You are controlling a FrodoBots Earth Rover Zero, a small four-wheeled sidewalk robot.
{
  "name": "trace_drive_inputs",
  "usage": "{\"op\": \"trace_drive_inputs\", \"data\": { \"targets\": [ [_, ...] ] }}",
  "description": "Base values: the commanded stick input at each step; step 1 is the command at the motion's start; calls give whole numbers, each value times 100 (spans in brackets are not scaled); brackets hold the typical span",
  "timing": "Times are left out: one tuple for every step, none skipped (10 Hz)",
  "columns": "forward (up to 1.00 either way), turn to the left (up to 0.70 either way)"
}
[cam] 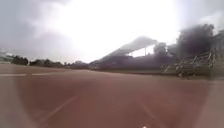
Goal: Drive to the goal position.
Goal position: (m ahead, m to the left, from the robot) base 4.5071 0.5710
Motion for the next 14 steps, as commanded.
{"op": "trace_drive_inputs", "data": {
  "targets": [
    [70,0],
    [70,0],
    [70,0],
    [70,0],
    [70,0],
    [70,0],
    [70,0],
    [70,0],
    [70,0],
    [70,0],
    [70,0],
    [70,0],
    [70,0],
    [70,0]
  ]
}}
